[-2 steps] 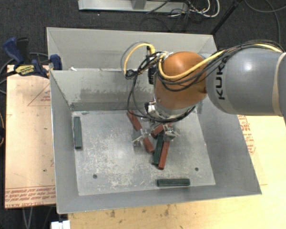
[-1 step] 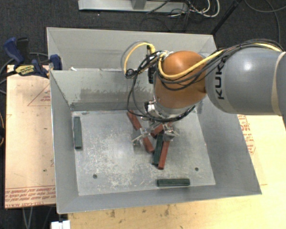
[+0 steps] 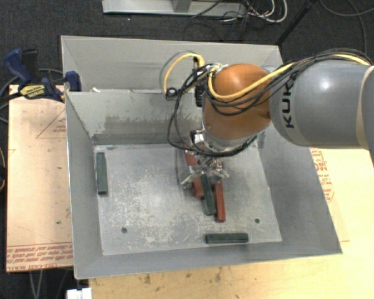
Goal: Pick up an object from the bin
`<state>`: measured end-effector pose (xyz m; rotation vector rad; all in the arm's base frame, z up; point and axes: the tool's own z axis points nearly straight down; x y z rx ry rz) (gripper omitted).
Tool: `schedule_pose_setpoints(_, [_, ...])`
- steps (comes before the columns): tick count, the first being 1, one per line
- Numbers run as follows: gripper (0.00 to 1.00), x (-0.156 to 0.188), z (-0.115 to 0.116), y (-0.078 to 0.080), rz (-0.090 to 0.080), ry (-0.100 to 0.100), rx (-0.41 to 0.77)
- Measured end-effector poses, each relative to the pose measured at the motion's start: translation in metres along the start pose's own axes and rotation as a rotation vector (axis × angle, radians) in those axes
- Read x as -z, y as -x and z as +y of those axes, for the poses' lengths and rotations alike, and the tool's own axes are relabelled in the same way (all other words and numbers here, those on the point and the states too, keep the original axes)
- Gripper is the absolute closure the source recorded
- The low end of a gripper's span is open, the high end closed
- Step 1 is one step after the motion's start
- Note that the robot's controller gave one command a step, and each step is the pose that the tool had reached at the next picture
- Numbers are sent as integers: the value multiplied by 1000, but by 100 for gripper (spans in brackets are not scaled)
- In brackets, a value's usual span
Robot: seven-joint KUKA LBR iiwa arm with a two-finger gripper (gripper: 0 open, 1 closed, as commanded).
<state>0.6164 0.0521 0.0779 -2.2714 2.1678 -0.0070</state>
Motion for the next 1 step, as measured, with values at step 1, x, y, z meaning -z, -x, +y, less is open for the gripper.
schedule_pose_setpoints(1, [100, 57, -2, 1, -5, -3, -5])
